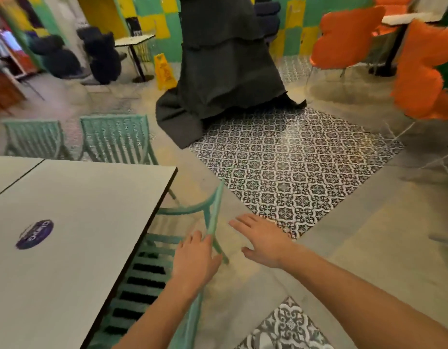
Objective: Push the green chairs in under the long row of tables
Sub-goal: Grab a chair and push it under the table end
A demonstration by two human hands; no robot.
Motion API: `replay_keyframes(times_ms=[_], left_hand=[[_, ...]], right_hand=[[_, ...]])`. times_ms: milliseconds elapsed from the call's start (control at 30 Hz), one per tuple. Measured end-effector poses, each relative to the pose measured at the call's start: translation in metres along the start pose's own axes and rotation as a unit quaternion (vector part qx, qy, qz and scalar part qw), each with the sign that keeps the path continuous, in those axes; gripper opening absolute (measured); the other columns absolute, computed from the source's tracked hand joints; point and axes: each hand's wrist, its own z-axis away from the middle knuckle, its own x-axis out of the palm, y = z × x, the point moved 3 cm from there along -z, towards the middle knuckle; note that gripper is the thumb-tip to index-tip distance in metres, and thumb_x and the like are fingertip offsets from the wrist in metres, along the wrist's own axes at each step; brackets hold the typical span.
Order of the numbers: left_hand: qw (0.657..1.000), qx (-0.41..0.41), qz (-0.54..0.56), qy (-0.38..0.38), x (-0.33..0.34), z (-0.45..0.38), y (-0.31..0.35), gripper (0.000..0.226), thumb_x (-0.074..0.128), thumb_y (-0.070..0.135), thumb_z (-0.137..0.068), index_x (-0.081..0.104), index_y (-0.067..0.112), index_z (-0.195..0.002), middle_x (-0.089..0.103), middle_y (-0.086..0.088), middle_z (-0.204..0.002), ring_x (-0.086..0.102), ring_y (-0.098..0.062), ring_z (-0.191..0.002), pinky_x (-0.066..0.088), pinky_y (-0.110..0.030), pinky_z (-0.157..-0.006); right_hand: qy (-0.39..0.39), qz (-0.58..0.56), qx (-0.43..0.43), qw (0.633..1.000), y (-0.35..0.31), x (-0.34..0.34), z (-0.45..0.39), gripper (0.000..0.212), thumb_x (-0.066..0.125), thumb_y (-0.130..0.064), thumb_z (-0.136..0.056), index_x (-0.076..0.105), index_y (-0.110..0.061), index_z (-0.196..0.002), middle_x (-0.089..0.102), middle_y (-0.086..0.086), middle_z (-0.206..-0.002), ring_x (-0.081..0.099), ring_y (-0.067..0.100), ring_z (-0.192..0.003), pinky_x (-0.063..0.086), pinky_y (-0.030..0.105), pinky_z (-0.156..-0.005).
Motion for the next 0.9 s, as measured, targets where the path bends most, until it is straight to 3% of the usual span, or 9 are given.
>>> replay_keyframes(times_ms=[167, 367, 400, 500, 600, 733, 900], left_hand=[[0.993, -0.106, 0.043, -0.034, 0.031, -0.053, -0.021, 0.064, 0.047, 0.059, -0.088, 0.043, 0.021, -0.138, 0.052, -0.005, -0.133, 0.048, -0.029, -0.122, 0.042, -0.039, -0.096], [0.980, -0.181, 0.059, -0.055, 0.027, -0.080, -0.026, 0.065, 0.043, 0.061, -0.088, 0.039, 0.023, -0.140, 0.047, -0.002, -0.139, 0.043, -0.025, -0.127, 0.037, -0.039, -0.103], [0.967, -0.238, 0.065, -0.060, 0.030, -0.086, -0.033, 0.065, 0.043, 0.062, -0.087, 0.040, 0.023, -0.140, 0.047, -0.002, -0.138, 0.043, -0.025, -0.127, 0.036, -0.039, -0.103], [0.967, -0.241, 0.054, -0.064, 0.021, -0.093, -0.034, 0.068, 0.042, 0.062, -0.089, 0.036, 0.021, -0.143, 0.045, -0.003, -0.141, 0.041, -0.026, -0.129, 0.035, -0.039, -0.104], [0.943, -0.314, 0.071, -0.087, 0.032, -0.090, -0.028, 0.067, 0.041, 0.063, -0.089, 0.038, 0.021, -0.141, 0.047, -0.002, -0.137, 0.044, -0.025, -0.124, 0.038, -0.039, -0.100], [0.874, -0.451, 0.144, -0.114, 0.056, -0.068, -0.007, 0.070, 0.040, 0.070, -0.086, 0.042, 0.024, -0.138, 0.049, 0.000, -0.135, 0.045, -0.024, -0.125, 0.040, -0.040, -0.102], [0.809, -0.541, 0.193, -0.122, 0.078, -0.043, 0.024, 0.067, 0.043, 0.069, -0.088, 0.043, 0.027, -0.140, 0.048, 0.003, -0.138, 0.045, -0.021, -0.126, 0.032, -0.037, -0.106]], right_hand=[[-0.058, 0.005, -0.092, 0.994, 0.032, 0.015, -0.068, 0.067, 0.057, -0.027, -0.088, 0.030, -0.017, -0.148, 0.035, 0.006, -0.150, 0.025, 0.025, -0.140, 0.016, 0.031, -0.114], [-0.110, 0.001, -0.172, 0.979, 0.058, 0.021, -0.139, 0.069, 0.056, -0.032, -0.088, 0.025, -0.023, -0.149, 0.029, 0.004, -0.154, 0.019, 0.025, -0.145, 0.017, 0.036, -0.116], [-0.138, 0.001, -0.232, 0.963, 0.057, 0.030, -0.172, 0.068, 0.055, -0.032, -0.089, 0.024, -0.023, -0.150, 0.028, 0.003, -0.154, 0.018, 0.024, -0.145, 0.018, 0.037, -0.116], [-0.145, 0.007, -0.265, 0.953, 0.057, 0.032, -0.200, 0.068, 0.055, -0.031, -0.091, 0.022, -0.022, -0.150, 0.027, 0.002, -0.154, 0.018, 0.023, -0.144, 0.021, 0.037, -0.114], [-0.188, 0.022, -0.350, 0.918, 0.058, 0.058, -0.222, 0.070, 0.054, -0.036, -0.091, 0.021, -0.024, -0.151, 0.026, 0.001, -0.154, 0.018, 0.022, -0.143, 0.023, 0.038, -0.113], [-0.236, 0.032, -0.438, 0.867, 0.060, 0.079, -0.241, 0.068, 0.051, -0.038, -0.093, 0.021, -0.023, -0.152, 0.024, 0.000, -0.156, 0.013, 0.020, -0.146, 0.019, 0.038, -0.117], [-0.307, 0.043, -0.448, 0.839, 0.078, 0.096, -0.257, 0.066, 0.046, -0.047, -0.096, 0.020, -0.024, -0.152, 0.022, -0.002, -0.157, 0.013, 0.020, -0.146, 0.017, 0.038, -0.118]])
